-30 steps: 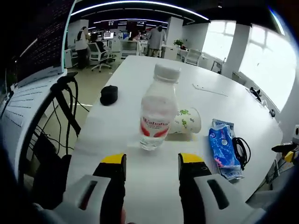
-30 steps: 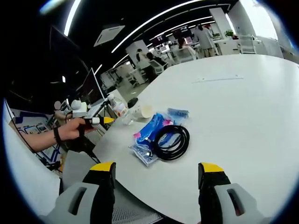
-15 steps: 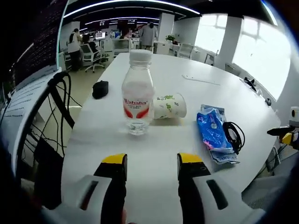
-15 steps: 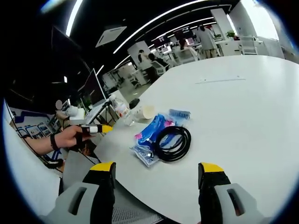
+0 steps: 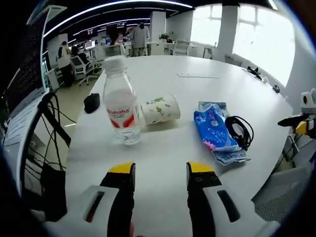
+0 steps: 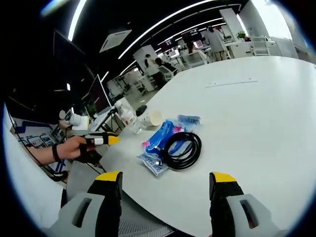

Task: Arrange the tabletop items into an orderly group along one side of the table until the central work area is clear of visible clutter.

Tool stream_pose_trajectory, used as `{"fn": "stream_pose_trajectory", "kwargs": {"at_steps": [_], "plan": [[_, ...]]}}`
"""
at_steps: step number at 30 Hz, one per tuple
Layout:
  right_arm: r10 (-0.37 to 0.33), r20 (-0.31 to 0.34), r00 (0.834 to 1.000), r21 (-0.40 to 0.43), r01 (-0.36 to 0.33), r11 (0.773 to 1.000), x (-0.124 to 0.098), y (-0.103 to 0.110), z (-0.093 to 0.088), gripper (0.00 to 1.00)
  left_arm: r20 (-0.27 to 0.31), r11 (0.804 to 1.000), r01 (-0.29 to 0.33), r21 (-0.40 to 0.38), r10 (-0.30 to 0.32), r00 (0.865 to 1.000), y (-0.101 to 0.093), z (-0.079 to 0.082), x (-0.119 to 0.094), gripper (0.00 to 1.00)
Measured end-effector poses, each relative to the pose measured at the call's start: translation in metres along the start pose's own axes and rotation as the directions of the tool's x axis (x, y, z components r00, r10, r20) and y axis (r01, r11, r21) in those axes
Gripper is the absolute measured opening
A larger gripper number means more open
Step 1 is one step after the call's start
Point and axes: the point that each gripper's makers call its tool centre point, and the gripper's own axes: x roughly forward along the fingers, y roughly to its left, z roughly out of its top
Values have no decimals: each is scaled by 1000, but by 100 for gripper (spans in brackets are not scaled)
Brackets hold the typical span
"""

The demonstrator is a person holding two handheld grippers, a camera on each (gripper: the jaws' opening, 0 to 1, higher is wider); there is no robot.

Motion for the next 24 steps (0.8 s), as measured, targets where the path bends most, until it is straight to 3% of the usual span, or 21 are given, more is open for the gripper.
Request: {"fn": "stream_pose_trajectory", "kwargs": {"at_steps": [5, 16, 24], "plan": [[-4, 21, 1000, 18, 3, 1000, -1, -2, -1, 73, -25, 998, 14, 66, -13, 1000, -9, -3, 3, 41], [-9, 2, 1000, -1, 9, 1000, 0, -3, -9, 74, -54, 984, 19, 180, -9, 998, -18, 1, 9, 41], [0, 9, 1000, 3, 0, 1000, 4, -3, -9, 74, -69, 949, 15, 315, 8, 998, -22, 15, 17, 41]]}}
